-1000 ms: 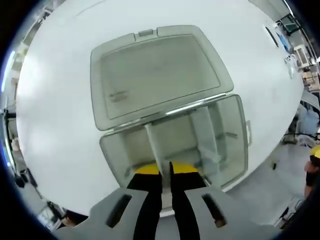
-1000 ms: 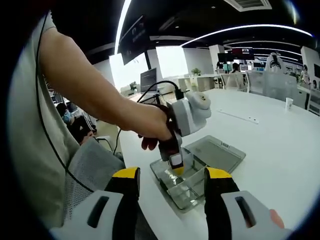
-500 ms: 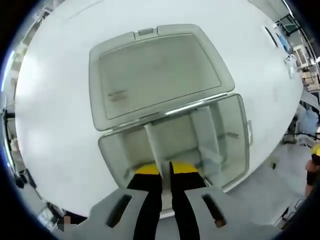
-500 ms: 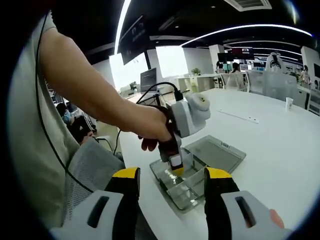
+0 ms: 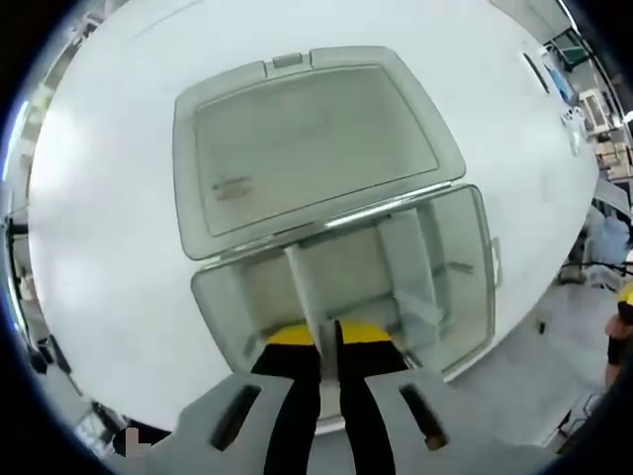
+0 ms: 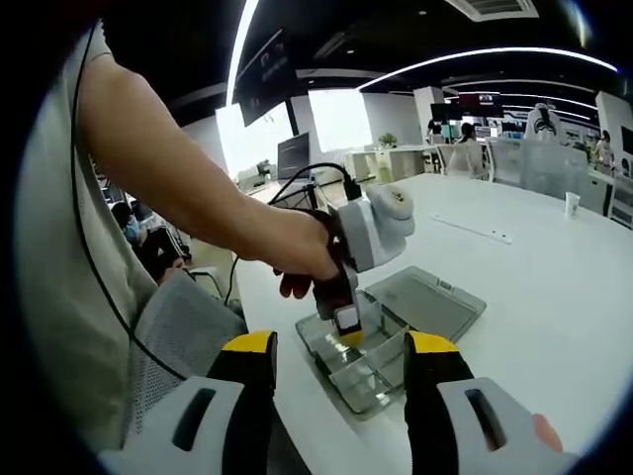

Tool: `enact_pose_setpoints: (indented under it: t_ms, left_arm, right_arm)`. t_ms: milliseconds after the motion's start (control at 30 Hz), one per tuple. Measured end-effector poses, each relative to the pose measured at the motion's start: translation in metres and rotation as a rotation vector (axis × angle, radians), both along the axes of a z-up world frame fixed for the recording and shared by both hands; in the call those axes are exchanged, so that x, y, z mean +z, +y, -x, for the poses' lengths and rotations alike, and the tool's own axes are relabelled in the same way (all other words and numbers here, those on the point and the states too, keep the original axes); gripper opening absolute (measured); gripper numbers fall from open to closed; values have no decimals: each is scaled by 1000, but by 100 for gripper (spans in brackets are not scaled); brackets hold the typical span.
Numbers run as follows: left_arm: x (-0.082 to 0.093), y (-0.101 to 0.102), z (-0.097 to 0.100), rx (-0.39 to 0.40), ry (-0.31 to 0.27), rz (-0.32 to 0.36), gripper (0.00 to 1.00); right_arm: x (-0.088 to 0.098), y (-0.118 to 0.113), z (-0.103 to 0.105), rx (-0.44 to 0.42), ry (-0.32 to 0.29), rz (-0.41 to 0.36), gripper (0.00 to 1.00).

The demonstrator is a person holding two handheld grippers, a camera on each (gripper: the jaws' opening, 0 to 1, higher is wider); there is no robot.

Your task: Insert the divider into the dual guide fixture by aligning both edges with the guide slots and pushing it downward to the bottom, including one-sided entry, uneven engagement, binding, and posture correction.

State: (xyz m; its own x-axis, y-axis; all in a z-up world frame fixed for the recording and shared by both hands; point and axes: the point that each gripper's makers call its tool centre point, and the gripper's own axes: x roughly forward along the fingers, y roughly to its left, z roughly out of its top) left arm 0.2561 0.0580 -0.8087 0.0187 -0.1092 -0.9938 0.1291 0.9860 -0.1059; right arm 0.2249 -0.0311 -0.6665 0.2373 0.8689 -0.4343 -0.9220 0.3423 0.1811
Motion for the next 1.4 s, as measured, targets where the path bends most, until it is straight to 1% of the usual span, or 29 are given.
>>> enact_pose_setpoints:
  t_ms: [167, 300, 433, 633, 767, 1233, 1400]
  left_arm:
    - [0, 1, 0, 8, 0, 3, 3]
    - [2, 0, 0, 24, 4, 24, 4]
    - [4, 0, -1, 34, -8, 46, 6]
    - [9, -1, -4, 32, -26, 51, 8]
    - [12, 1, -2, 38, -21, 56, 9]
    - [21, 2, 8, 54, -30, 74, 9]
    - [23, 1, 10, 58, -33, 79, 7]
  right_arm:
    - [2, 1, 0, -1, -1, -2, 49]
    - [1, 1, 0, -2, 1, -2, 49]
    - [2, 1, -1, -2, 0, -2, 49]
    - [5, 3, -1, 3, -8, -5, 49]
    - [6, 4, 0, 7, -11, -4, 49]
    - [12, 7, 4, 17, -24, -9, 49]
    - [14, 7, 5, 17, -29, -12, 49]
